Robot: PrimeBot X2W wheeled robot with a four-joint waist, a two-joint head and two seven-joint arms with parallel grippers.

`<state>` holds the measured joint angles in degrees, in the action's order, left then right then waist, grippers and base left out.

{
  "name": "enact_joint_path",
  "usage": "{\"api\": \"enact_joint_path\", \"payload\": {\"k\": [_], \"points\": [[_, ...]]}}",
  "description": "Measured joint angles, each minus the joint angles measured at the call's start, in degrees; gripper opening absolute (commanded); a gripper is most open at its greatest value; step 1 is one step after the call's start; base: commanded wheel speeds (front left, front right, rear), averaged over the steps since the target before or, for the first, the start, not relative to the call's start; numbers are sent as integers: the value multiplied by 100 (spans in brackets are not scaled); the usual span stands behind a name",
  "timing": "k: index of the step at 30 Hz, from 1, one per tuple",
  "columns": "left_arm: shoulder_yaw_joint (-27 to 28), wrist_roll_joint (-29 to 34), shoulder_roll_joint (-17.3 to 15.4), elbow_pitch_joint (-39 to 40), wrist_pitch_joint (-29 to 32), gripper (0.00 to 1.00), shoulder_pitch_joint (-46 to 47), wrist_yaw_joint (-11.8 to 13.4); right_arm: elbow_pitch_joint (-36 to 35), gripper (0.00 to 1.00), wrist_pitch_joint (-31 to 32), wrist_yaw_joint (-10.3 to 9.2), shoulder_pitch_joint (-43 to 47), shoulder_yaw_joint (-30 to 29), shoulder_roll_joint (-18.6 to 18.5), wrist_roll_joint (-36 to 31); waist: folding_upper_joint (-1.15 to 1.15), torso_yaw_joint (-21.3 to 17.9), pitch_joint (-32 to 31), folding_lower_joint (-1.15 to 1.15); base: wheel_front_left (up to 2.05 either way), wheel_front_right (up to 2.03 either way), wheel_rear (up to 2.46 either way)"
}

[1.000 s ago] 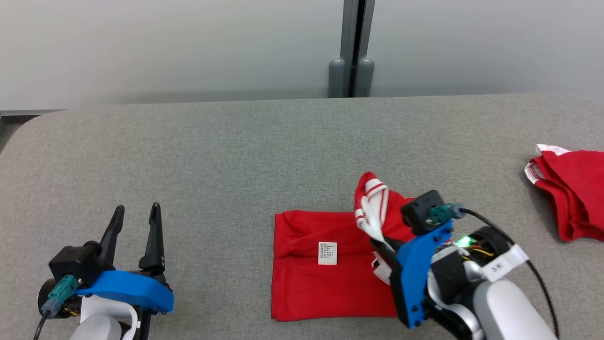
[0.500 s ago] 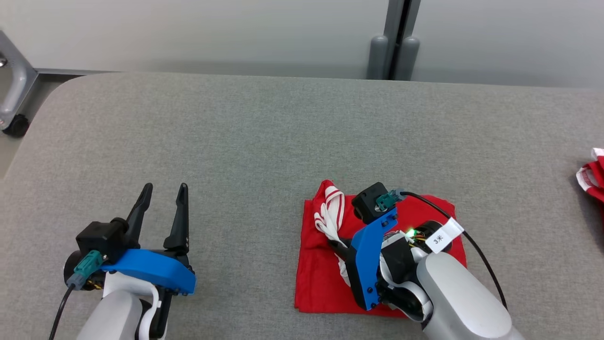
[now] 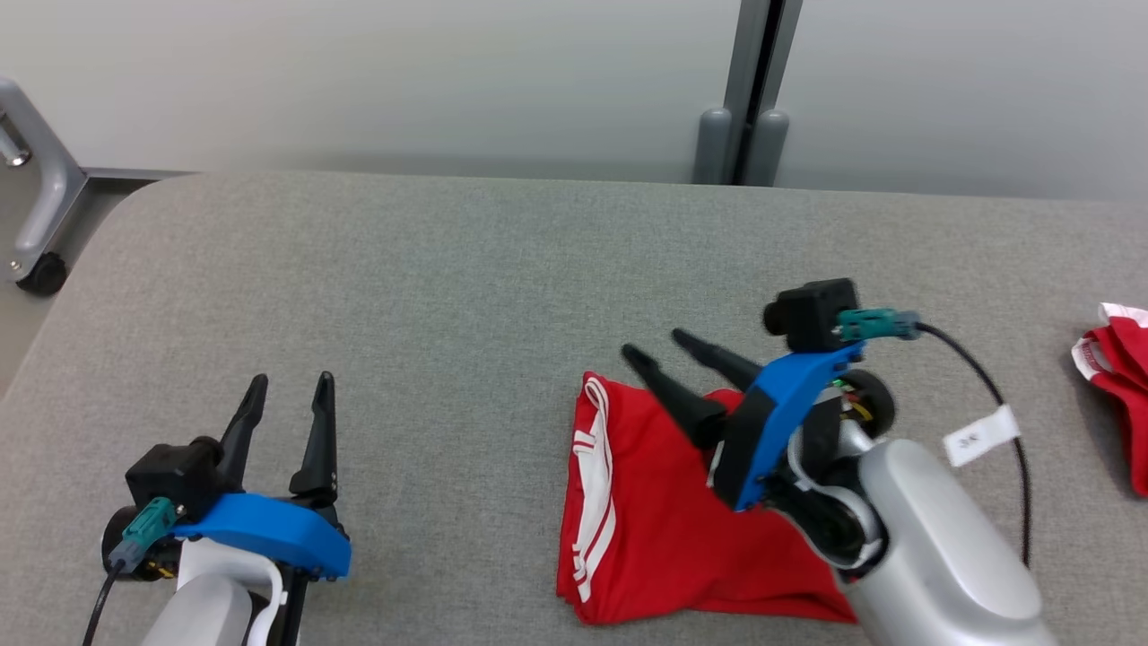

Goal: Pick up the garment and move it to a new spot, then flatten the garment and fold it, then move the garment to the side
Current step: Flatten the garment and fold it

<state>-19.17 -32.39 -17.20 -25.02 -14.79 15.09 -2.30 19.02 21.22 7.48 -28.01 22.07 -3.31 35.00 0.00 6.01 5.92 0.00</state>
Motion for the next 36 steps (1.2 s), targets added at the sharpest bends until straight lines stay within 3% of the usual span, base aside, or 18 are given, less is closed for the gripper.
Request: {"api": "enact_joint_path", "payload": {"k": [7, 16, 23, 36], "points": [[176, -38, -71, 176, -11, 100, -226, 80, -615, 100, -581, -1, 890, -1234, -403, -1281, 0, -252, -148, 0, 0, 0, 0], [243, 21, -22, 345, -20, 100, -387, 133, -867, 100, -2072, 0, 2103, -2207, -186, -2676, 0, -340, -219, 0, 0, 0, 0], [446, 187, 60, 524, -20, 100, -725, 136, -922, 100, -2900, 0, 2727, -2735, -4, -2900, 0, -440, -399, 0, 0, 0, 0], [768, 439, 216, 772, -21, 100, -1202, 154, -1235, 100, -2777, 0, 2998, -2871, 35, -2893, 0, -626, -594, 0, 0, 0, 0]]}}
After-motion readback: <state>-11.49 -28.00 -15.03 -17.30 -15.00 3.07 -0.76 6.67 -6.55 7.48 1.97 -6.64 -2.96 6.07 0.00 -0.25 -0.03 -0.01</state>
